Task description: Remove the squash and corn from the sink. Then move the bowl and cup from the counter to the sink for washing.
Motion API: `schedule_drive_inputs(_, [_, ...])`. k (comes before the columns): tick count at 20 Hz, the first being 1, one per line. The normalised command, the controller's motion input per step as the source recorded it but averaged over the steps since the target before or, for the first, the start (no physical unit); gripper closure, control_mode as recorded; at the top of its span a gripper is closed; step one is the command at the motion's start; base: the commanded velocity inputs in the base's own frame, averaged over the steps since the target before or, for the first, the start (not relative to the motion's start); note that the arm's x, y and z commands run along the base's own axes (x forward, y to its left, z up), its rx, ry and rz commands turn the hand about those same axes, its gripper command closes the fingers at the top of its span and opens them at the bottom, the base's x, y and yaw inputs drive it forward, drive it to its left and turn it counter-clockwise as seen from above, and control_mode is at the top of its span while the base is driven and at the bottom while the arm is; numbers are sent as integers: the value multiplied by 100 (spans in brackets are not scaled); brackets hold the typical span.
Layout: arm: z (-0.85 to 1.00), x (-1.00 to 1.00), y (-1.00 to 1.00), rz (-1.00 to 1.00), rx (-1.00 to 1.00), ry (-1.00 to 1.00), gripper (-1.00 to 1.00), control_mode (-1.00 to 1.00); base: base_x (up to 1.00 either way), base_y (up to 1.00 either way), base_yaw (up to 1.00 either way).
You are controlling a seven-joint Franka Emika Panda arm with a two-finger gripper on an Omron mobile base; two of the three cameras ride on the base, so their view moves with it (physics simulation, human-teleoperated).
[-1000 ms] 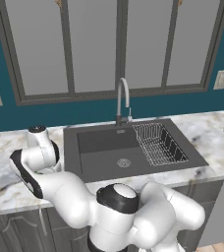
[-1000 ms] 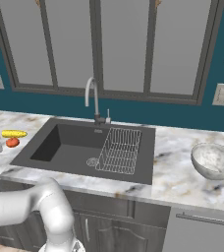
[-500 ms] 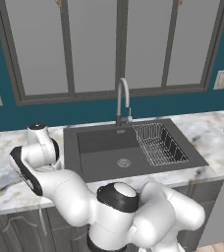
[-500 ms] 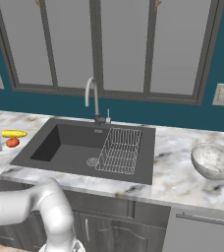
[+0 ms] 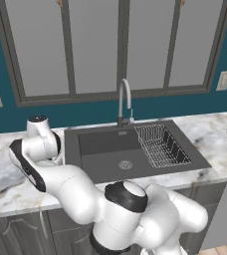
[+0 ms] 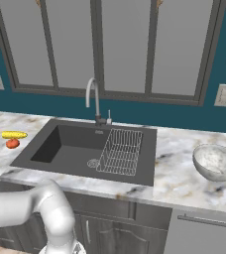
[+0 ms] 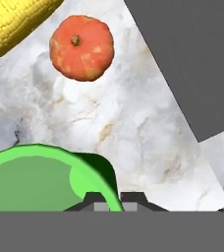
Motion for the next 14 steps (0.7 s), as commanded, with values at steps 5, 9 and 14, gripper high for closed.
schedule_drive_inputs(5, [39, -13, -18, 0, 0, 0, 100, -100, 0, 0, 0])
schedule_drive_inputs(9, [35, -14, -27, 0, 0, -3, 100, -100, 0, 0, 0])
schedule_drive_inputs(14, [33, -15, -32, 0, 0, -4, 100, -100, 0, 0, 0])
